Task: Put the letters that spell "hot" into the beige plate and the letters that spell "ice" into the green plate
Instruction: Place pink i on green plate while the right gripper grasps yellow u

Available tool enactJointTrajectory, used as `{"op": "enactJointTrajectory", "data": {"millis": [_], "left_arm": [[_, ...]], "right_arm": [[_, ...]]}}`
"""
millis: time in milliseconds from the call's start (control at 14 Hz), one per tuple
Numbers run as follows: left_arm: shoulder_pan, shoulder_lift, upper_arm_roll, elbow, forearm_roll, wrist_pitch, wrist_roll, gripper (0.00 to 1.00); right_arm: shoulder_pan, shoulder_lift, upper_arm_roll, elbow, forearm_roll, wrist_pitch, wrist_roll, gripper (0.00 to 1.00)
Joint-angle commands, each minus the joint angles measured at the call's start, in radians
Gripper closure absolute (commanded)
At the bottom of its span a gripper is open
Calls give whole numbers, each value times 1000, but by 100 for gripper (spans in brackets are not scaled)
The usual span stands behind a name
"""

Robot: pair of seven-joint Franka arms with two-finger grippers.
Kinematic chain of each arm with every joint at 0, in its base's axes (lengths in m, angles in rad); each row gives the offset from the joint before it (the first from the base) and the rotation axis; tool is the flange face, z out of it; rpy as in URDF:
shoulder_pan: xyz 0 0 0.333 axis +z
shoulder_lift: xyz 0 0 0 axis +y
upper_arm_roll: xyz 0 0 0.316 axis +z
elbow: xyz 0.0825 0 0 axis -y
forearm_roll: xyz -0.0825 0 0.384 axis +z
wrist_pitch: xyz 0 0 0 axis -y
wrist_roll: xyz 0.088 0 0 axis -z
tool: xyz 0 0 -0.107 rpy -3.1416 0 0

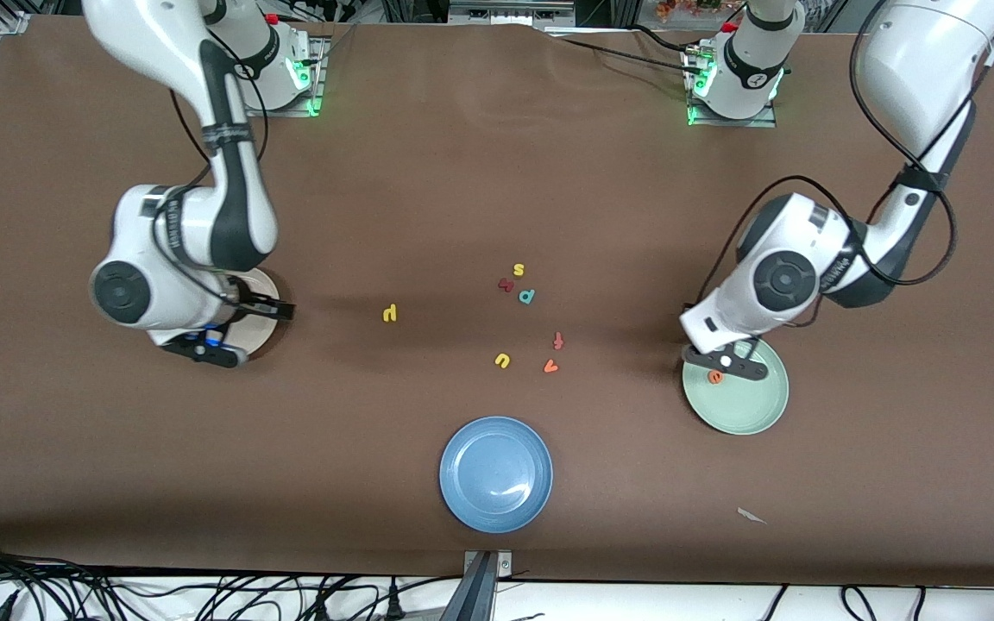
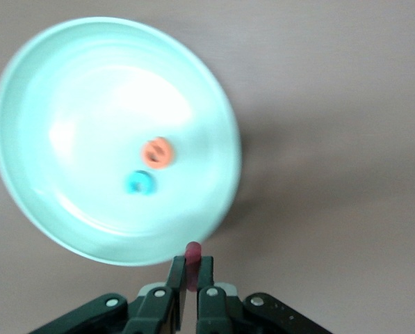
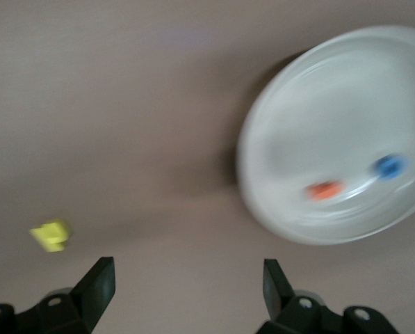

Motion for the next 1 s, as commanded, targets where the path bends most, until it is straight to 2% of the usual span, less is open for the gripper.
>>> {"op": "enactJointTrajectory", "data": {"millis": [0,143,358,430,573,716,788,859,931], "left_arm": [[1,95,10,69,116,20,17,100],[-1,155,32,122,216,79,15,100],[1,179,45,165,243,99,34,100],[-2,184,45,169,244,111,38,100],[2,216,70,175,246,183,43,100],[2,225,88,185,233,238,70,100],[2,225,88,185,233,240,72,60],[4,225,88,185,233,241,74,2],[4,218,87,185,229,237,69,0]], "right_arm": [[116,32,-1,-4,45,96,252,6],[194,67,-1,-9,47,188,409,6],[217,95,25,-38,50,282,457,6],[217,101,35,-50,32,296,369,6],[210,112,45,-52,58,296,49,6],[210,115,48,-53,58,298,-58,6],[213,121,49,-53,59,299,-145,6],[214,127,51,-55,59,301,-225,7],[214,128,68,-56,61,316,-265,7]]}}
